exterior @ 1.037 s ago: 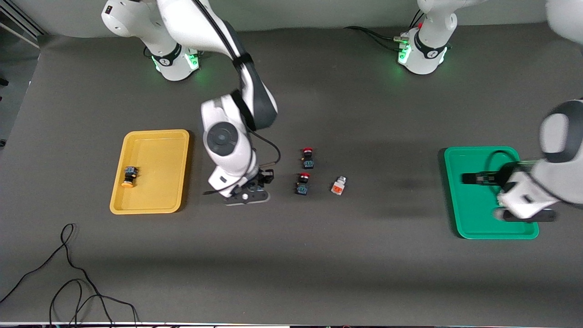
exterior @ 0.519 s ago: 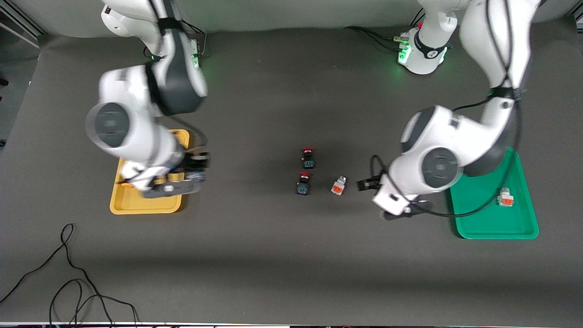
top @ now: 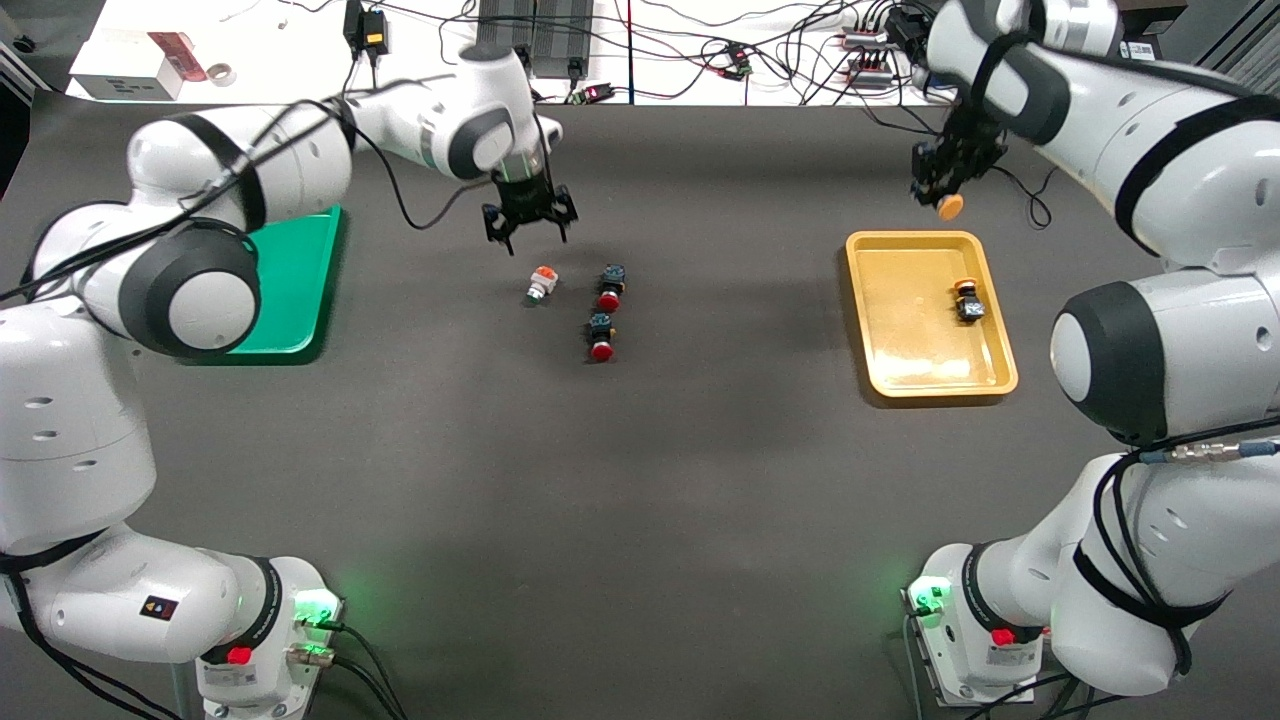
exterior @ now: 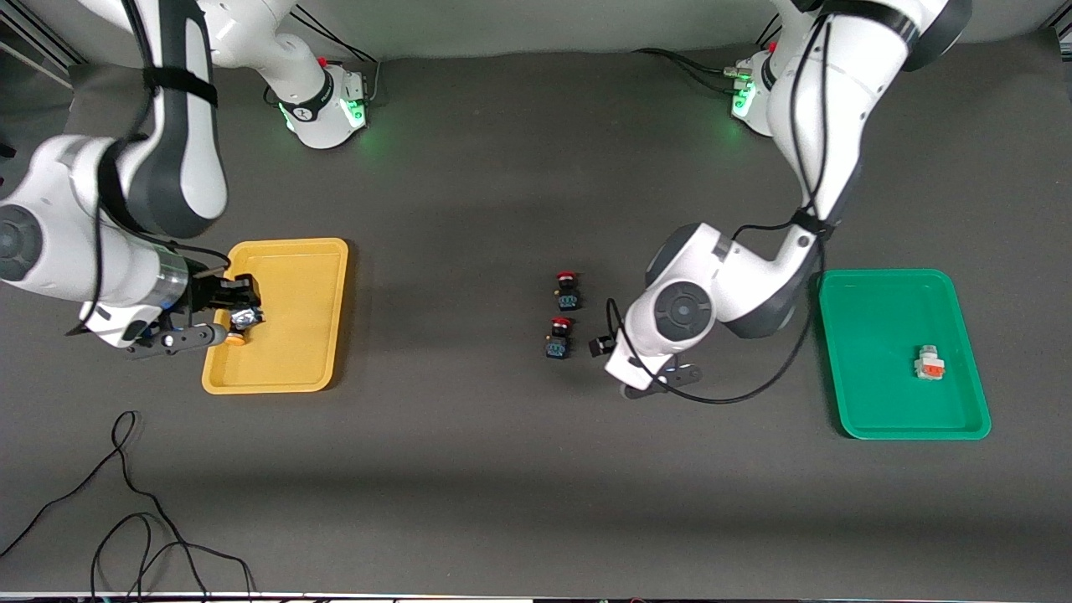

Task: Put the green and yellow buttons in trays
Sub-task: 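Place the yellow button in the tray while the left gripper grasps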

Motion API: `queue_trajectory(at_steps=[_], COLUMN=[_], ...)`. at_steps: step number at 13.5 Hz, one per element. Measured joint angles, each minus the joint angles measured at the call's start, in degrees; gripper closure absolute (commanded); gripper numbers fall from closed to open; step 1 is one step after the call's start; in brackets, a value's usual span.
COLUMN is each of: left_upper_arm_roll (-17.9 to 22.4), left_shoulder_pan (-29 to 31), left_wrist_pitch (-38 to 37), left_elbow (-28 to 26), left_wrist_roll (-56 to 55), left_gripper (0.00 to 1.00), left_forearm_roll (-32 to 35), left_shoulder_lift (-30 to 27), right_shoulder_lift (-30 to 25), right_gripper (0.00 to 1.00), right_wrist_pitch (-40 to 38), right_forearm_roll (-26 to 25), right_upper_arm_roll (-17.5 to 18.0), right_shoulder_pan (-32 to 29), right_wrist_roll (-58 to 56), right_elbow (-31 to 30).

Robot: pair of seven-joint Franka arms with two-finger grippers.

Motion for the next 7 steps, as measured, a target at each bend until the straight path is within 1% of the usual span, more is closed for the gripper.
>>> queue_trajectory(at_steps=[2,3,4,5,6,7], left_upper_arm_roll=[0.0,0.1,0.3,0.7,1.1,1.6], left_shoulder_pan=[-1.0,-1.1,-1.1,-1.0,-0.8,-0.8], left_wrist_pitch=[3.4,4.0,4.0,4.0,4.0,4.0], left_elbow=[-2.2,-3.0,-3.6,-3.9,-4.1,-4.1], left_wrist_roll=[5.2,9.5,14.6,19.2,23.4,26.4], left_gripper=[0.01,0.01,0.01,0.01,0.01,0.01], left_forearm_roll=[1.4,2.4,2.9,3.1,3.5,4.3], left_shoulder_lift=[1.1,1.3,1.4,1.4,1.3,1.3], right_shoulder_lift=[1.2,2.7,4.7,7.2,9.9,12.1], right_gripper=[0.9,0.9,0.9,0.9,0.9,0.89], right_wrist_pitch=[8.2,10.2,10.9,11.1,11.2,11.3], right_forearm_roll=[1.3,3.0,5.4,8.7,11.6,13.4], right_upper_arm_roll=[0.6,0.8,1.5,3.0,5.0,7.0], right_shoulder_pan=[0.0,-0.2,-0.9,-2.1,-3.8,-5.4], right_wrist_roll=[-2.2,-3.3,-4.7,-6.5,-7.8,-8.7], right_elbow=[-7.6,-9.8,-10.8,-11.1,-11.0,-10.9])
